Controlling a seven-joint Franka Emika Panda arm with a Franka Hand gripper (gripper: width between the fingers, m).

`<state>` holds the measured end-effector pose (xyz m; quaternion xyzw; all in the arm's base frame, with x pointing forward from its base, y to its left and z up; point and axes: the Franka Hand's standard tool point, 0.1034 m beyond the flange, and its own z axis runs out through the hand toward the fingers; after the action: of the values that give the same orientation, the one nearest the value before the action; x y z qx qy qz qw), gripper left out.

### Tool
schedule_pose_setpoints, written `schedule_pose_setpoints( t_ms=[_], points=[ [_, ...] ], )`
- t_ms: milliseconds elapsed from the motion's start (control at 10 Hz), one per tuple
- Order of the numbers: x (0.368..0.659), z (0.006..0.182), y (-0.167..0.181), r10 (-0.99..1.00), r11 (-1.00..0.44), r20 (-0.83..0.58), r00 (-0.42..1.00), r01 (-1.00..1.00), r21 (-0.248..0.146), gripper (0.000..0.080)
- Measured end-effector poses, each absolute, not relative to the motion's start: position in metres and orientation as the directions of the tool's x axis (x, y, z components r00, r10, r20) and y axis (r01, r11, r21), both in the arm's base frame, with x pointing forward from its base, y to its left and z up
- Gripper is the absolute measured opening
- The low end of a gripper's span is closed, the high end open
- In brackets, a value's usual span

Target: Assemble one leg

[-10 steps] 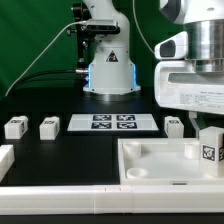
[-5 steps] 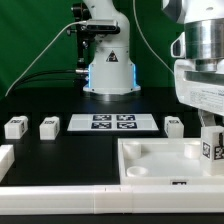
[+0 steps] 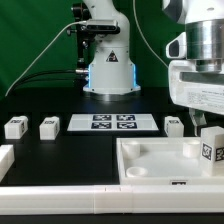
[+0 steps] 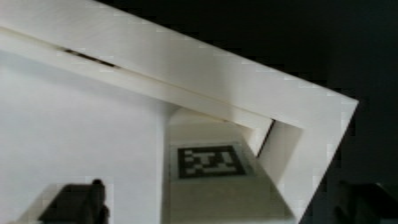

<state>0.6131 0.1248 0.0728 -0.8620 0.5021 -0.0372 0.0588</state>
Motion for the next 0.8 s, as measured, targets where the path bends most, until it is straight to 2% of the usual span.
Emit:
schedule_pose_setpoints(
  t_ms=[200,400,600,800],
  points=[
    [0.613,0.0726,0.1248,-0.739,-0.671,0.037,0.673,-0.73,-0.133,0.0649],
    [0.6138,0.0734,0.125,-0.507,-0.861,0.085,0.858,-0.499,-0.097,0.0649],
    [0.6138,0.0735,0.1254,-0.261,-0.965,0.117,0.958,-0.257,-0.048,0.0649],
    [0.6139,0.0734,0.1247,-0.072,-0.997,0.126,0.989,-0.07,-0.016,0.0649]
  ],
)
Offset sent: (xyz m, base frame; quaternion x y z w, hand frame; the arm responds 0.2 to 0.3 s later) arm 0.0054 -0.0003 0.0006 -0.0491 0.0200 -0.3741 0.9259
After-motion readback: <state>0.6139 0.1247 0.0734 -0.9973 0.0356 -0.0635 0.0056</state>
